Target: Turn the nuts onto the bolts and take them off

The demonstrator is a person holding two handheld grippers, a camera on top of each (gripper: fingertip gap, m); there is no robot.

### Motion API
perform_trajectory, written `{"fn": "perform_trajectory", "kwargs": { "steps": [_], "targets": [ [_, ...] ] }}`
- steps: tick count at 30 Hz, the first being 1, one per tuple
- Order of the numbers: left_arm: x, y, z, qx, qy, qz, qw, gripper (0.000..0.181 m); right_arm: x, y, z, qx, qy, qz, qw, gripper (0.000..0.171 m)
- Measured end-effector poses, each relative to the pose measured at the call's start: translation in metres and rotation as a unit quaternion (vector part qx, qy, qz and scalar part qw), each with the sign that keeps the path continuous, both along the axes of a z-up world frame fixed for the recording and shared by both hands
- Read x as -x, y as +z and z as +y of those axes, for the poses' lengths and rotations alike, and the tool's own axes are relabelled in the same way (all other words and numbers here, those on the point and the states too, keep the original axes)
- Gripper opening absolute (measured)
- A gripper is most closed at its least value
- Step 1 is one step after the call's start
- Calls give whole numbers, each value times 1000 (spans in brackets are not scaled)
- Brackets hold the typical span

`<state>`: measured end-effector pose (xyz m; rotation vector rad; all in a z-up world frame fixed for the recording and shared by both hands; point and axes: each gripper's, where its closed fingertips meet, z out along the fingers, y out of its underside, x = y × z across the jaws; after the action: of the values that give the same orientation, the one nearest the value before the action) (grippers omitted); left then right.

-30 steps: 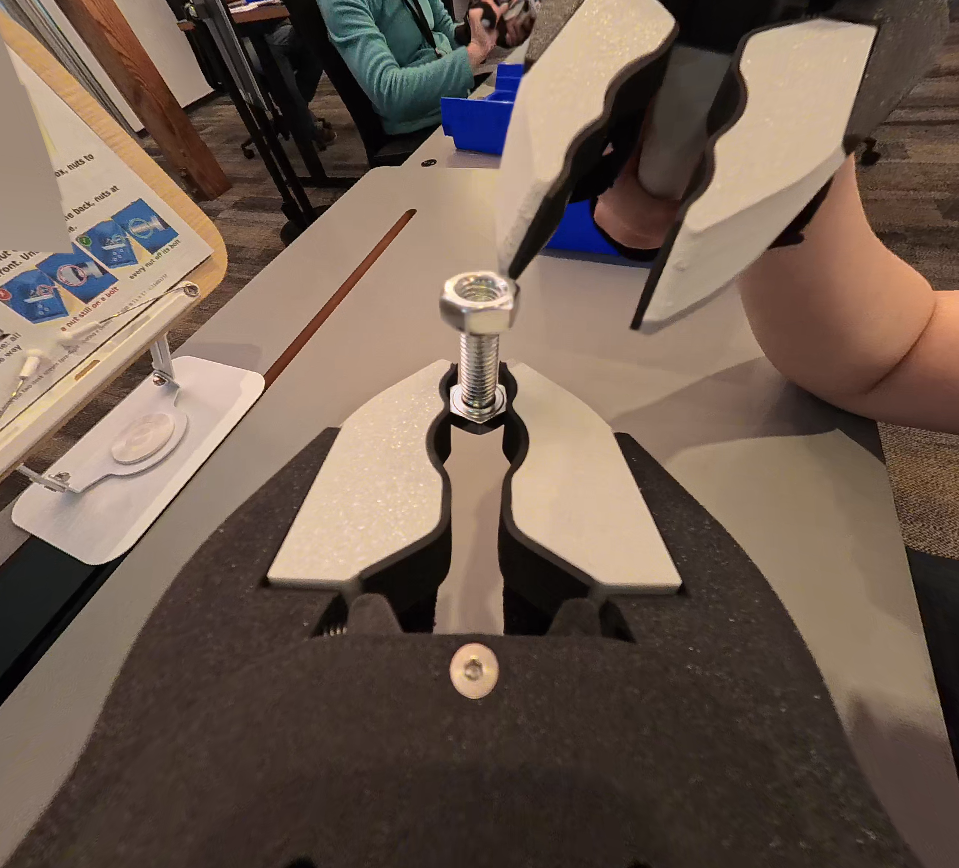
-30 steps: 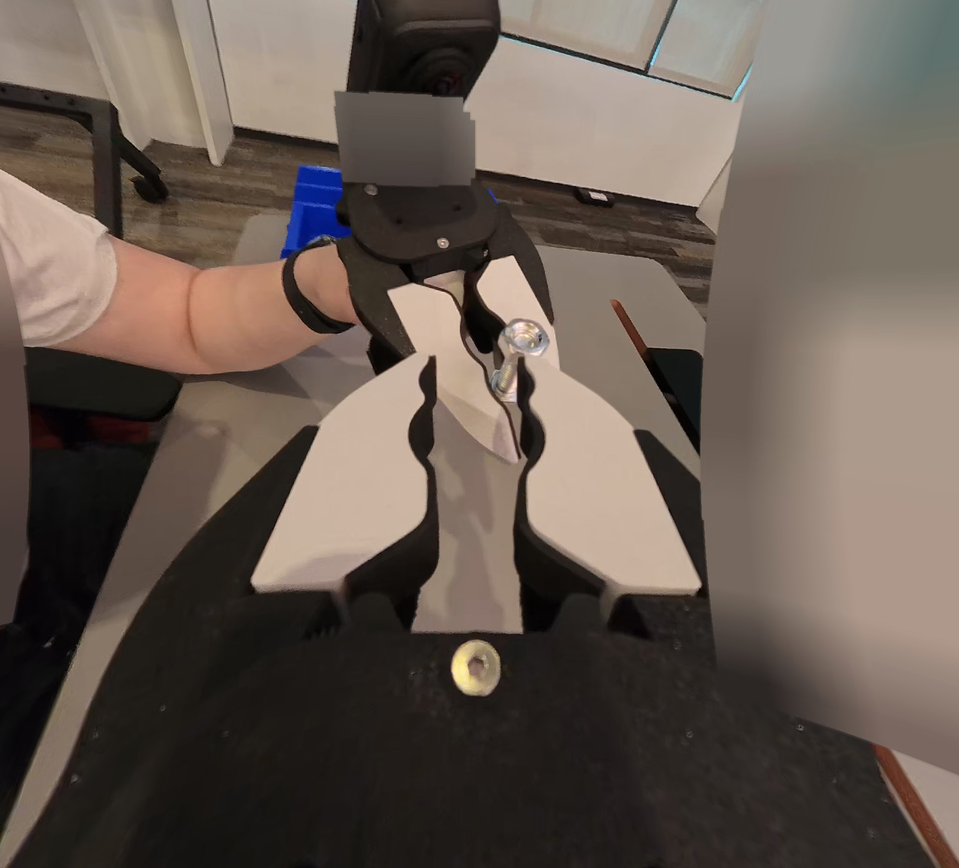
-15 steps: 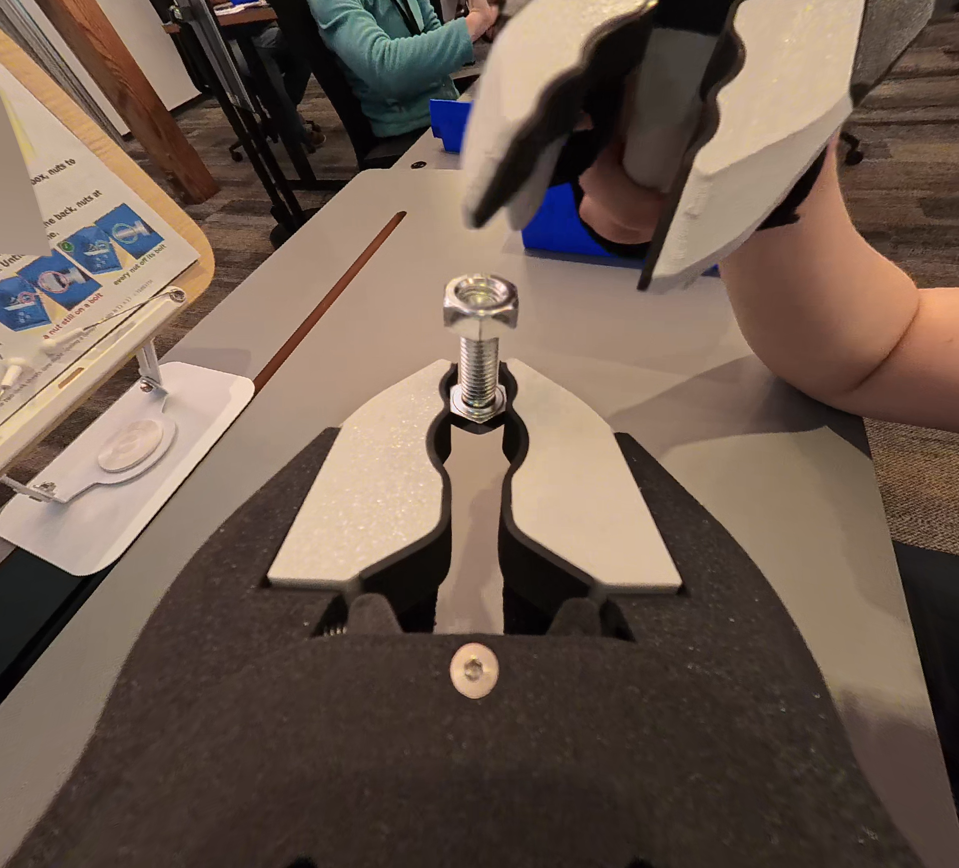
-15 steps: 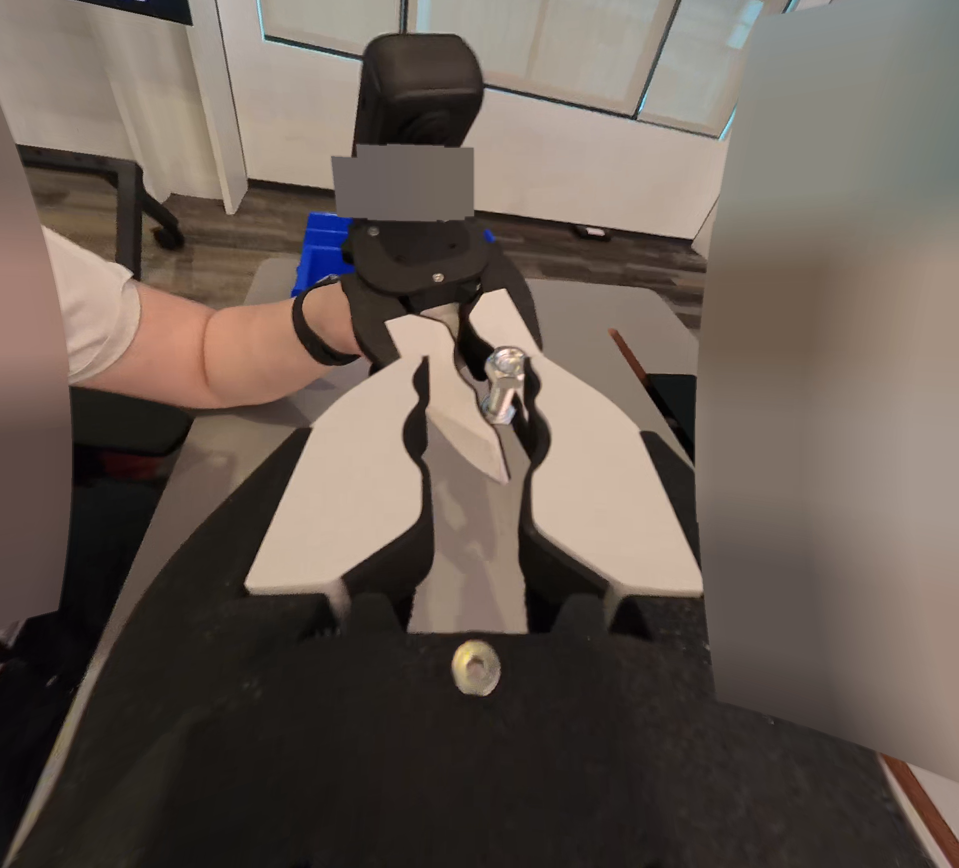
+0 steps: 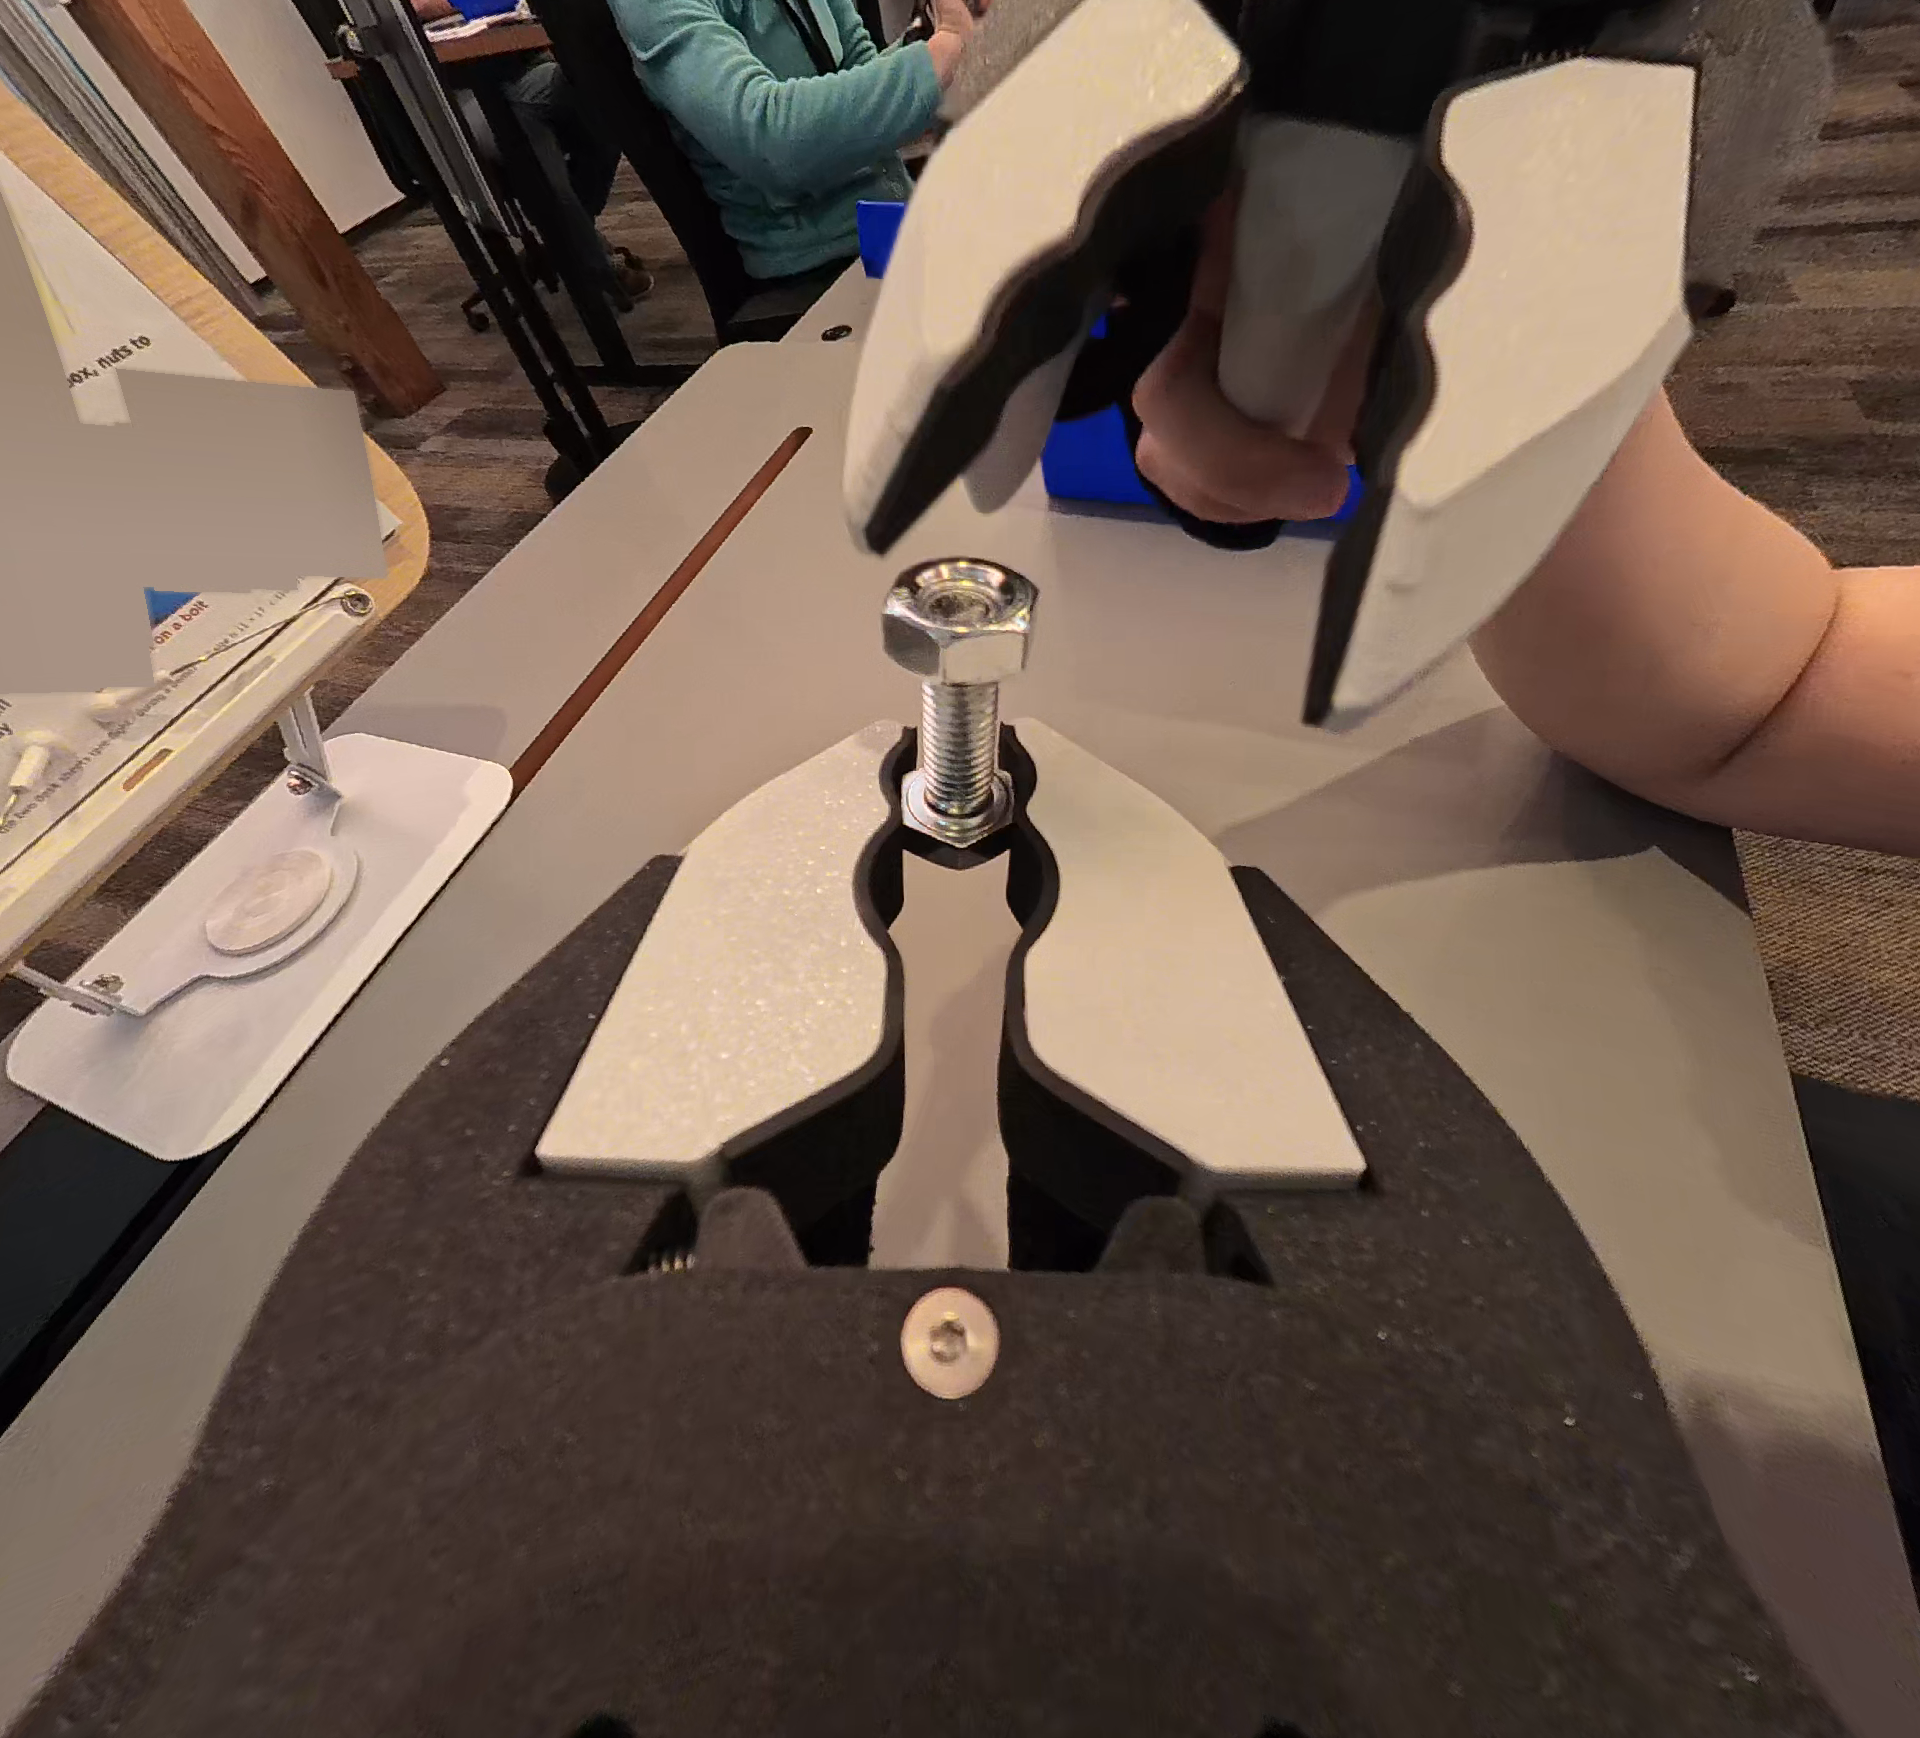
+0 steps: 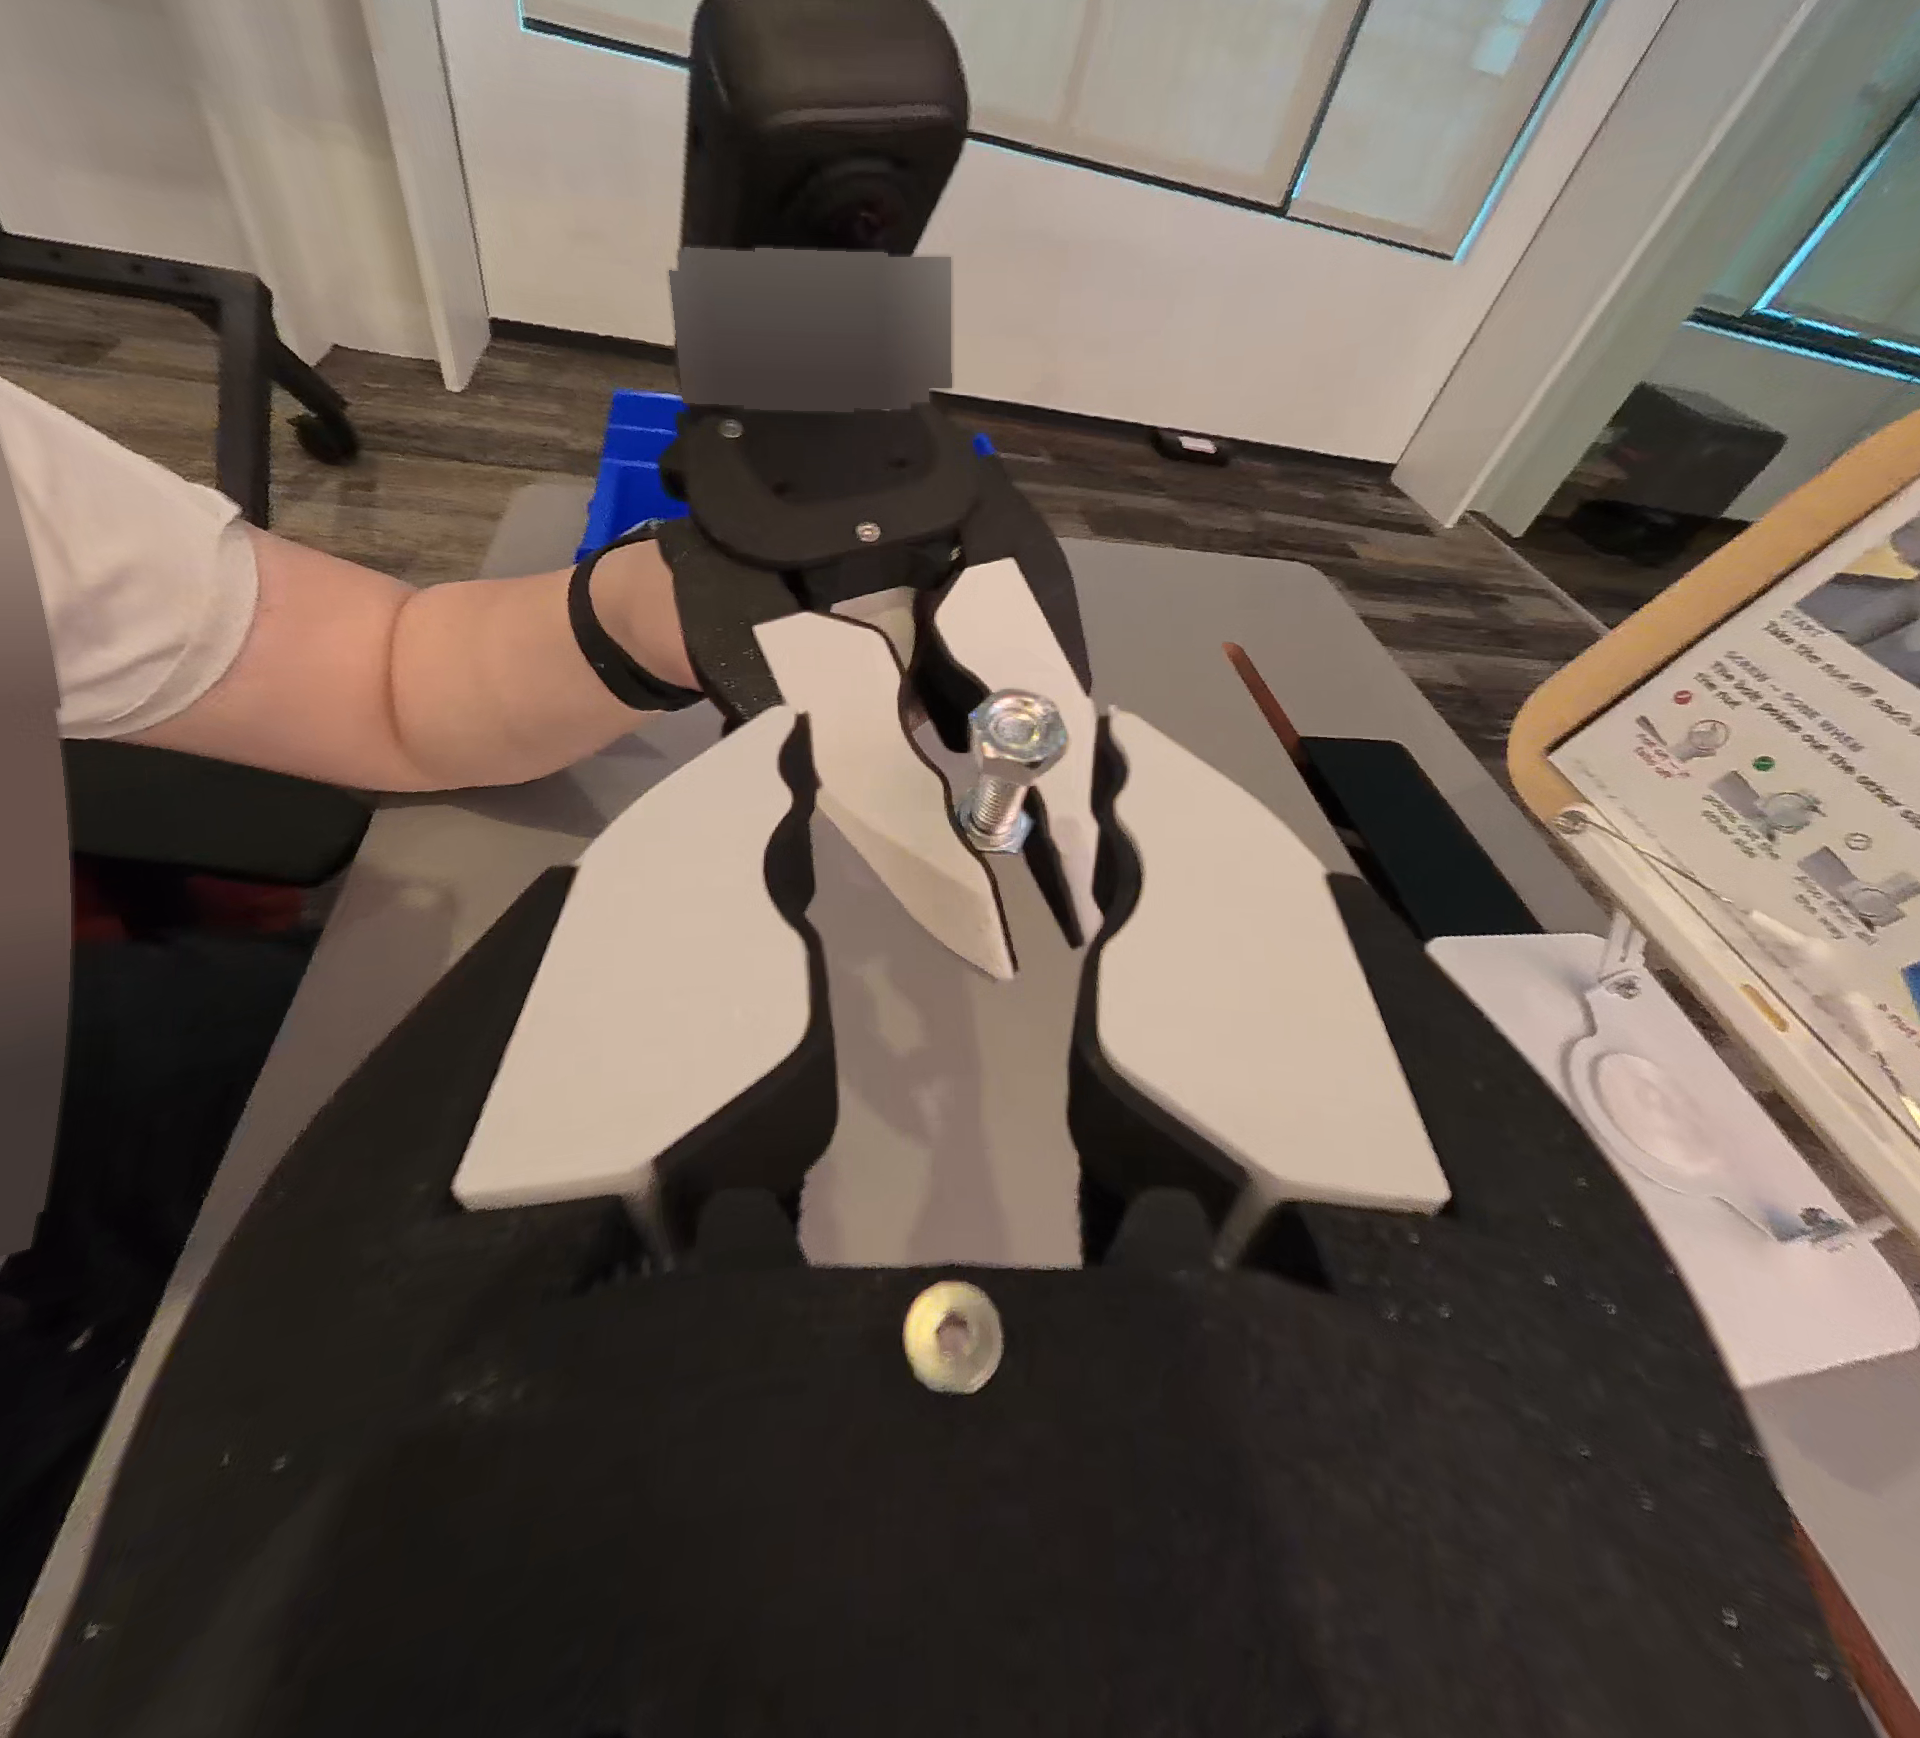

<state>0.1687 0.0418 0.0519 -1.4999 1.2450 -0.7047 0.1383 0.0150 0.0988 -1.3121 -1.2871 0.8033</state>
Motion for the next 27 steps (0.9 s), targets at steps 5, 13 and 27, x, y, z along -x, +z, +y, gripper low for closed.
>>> {"fn": "perform_trajectory", "kwargs": {
  "steps": [5, 13, 27],
  "targets": [
    [6, 5, 5, 2, 12, -10, 1000, 15, -2, -3, -9, 6, 16, -22, 1000, 37],
    [0, 2, -2, 4, -3, -5, 1000, 15, 3, -3, -2, -11, -4, -15, 1000, 49],
    [2, 5, -1, 6, -3, -12, 1000, 15, 3, -1, -3, 12, 9, 0, 1000, 48]
  ]
}}
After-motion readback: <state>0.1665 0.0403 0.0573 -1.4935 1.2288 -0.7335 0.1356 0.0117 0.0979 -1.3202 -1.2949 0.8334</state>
